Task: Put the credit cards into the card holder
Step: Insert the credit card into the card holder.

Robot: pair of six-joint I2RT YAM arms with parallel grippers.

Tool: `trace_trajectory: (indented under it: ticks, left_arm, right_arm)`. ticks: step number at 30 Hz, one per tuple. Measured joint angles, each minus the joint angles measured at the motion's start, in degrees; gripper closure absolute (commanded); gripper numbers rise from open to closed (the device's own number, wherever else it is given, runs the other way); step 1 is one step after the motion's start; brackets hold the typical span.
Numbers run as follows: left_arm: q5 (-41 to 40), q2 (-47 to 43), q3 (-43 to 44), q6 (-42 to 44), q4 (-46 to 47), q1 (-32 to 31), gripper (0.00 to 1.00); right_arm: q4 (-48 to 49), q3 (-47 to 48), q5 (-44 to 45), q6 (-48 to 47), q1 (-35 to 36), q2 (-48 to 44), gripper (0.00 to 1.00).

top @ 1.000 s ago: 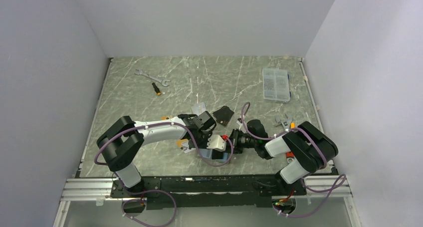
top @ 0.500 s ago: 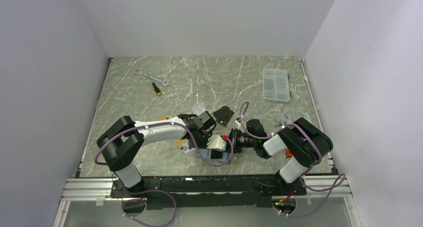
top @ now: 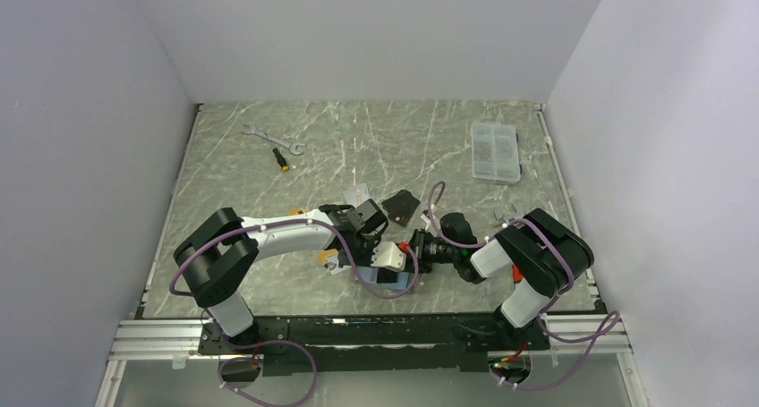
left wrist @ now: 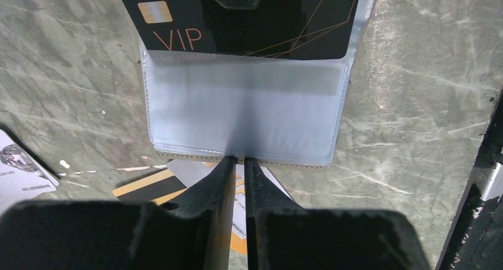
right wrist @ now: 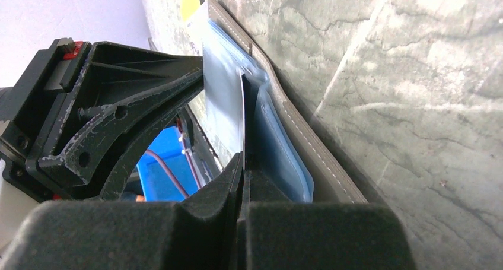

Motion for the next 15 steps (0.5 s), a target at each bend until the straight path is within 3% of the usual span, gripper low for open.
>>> trace_trajectory:
  ticks: [15]
  left_arm:
    - [0.04, 0.00, 0.00, 0.33, -0.04, 0.00, 0.86]
  right_arm:
    - [-0.33, 1.53, 1.36, -1.33, 1.44, 1.09, 1.00]
